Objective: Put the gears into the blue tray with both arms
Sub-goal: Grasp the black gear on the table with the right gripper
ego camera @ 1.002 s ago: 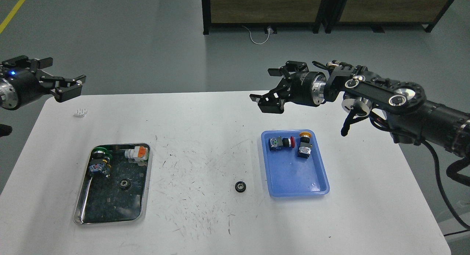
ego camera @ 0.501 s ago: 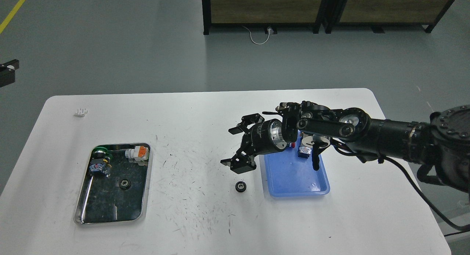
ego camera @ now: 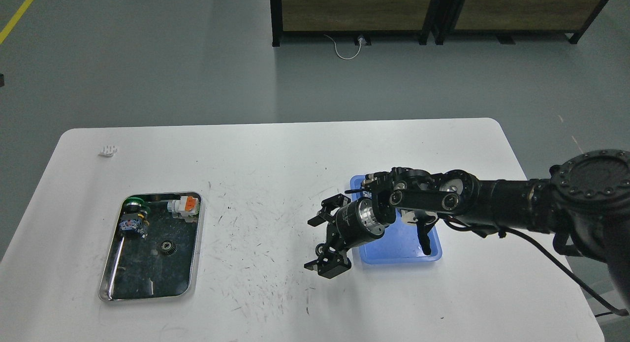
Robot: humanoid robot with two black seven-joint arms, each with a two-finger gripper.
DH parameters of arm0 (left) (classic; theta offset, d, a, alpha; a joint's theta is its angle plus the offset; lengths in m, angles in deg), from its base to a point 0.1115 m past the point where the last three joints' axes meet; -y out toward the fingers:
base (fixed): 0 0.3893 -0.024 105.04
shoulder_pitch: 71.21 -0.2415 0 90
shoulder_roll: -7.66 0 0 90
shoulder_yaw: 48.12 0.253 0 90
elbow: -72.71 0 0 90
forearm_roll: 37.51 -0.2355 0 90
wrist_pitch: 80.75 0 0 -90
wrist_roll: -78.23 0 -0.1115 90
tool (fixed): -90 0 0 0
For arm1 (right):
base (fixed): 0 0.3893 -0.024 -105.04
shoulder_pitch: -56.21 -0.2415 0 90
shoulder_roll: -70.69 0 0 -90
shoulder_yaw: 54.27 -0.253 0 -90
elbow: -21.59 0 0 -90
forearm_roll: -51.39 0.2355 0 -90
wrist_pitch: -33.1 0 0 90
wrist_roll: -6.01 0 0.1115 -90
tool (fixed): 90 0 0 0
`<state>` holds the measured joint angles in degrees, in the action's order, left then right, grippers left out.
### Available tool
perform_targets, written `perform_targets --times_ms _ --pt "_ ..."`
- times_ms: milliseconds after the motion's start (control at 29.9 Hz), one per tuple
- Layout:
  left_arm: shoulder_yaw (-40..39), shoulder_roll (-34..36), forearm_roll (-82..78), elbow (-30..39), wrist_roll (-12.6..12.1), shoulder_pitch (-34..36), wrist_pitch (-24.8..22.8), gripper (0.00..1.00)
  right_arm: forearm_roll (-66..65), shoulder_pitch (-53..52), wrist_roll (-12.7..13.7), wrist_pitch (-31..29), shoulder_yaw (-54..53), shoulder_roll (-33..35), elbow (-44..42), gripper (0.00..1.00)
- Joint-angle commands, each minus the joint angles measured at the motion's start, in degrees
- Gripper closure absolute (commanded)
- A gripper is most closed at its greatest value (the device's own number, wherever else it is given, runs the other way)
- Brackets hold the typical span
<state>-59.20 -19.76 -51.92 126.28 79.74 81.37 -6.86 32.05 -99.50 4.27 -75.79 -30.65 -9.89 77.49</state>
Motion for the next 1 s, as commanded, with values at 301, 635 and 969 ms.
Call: perform_targets --times_ms 301,635,969 --pt "0.0 0.1 0.0 0.0 0.8 0.0 -0.1 0.02 -2.1 3.7 -0.2 2.4 0.8 -0.5 -3.5 0.01" --pt "-0.1 0.2 0.0 0.0 0.9 0.3 -0.1 0.02 -3.0 4.3 -0.6 3.2 0.5 -3.5 -7.1 0.05" --pt "-0.1 0.8 0.0 0.0 0.8 0.6 -0.1 0.02 -3.2 5.5 -0.6 3.2 0.5 -5.6 -9.4 0.06"
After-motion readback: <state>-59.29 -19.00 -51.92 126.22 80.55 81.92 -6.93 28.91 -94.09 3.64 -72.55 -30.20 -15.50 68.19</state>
